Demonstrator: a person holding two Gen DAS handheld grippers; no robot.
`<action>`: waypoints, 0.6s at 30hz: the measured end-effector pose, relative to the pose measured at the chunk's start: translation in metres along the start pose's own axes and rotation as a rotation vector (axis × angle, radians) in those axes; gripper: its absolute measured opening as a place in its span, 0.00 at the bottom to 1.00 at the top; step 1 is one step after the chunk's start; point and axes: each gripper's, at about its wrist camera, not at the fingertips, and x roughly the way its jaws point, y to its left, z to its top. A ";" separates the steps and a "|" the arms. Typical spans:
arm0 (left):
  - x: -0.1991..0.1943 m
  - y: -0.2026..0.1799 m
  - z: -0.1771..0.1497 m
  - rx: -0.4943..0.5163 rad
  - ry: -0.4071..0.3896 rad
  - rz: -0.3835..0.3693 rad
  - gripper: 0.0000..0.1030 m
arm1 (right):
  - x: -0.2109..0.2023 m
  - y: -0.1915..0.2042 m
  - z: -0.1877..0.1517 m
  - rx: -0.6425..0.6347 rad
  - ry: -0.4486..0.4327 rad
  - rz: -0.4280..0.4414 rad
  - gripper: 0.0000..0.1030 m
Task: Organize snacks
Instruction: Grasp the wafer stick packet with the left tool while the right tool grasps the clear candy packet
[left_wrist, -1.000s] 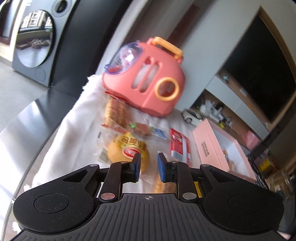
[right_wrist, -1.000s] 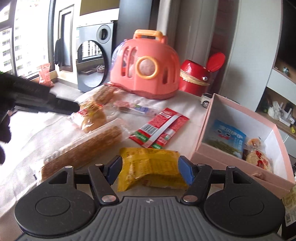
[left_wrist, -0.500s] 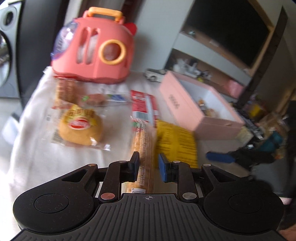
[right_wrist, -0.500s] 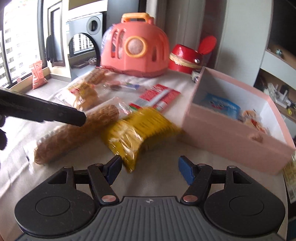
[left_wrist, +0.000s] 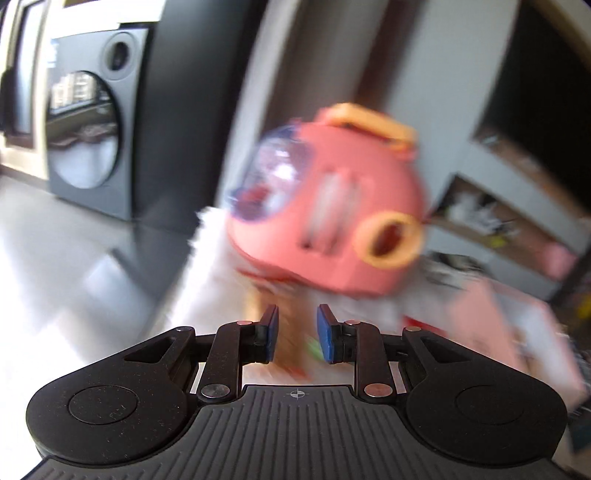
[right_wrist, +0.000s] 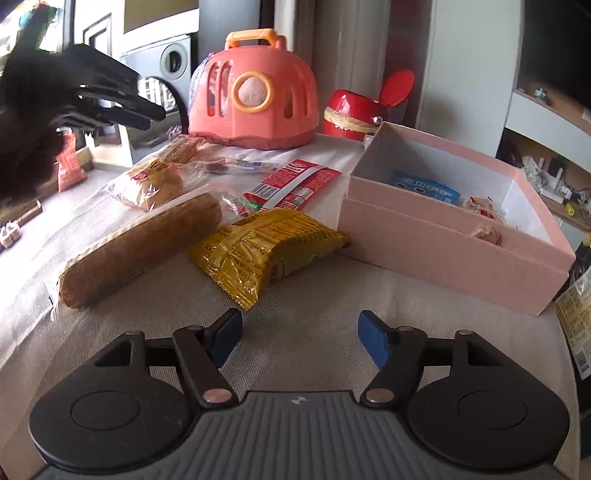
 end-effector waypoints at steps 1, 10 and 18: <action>0.016 0.002 0.008 -0.005 0.034 0.003 0.25 | 0.000 -0.001 -0.001 0.009 -0.004 0.000 0.70; 0.070 -0.013 0.015 0.166 0.126 0.118 0.31 | 0.005 -0.007 0.001 0.042 0.017 0.015 0.78; 0.057 0.001 0.006 0.124 0.155 0.036 0.34 | 0.009 -0.003 0.008 0.015 0.105 0.055 0.95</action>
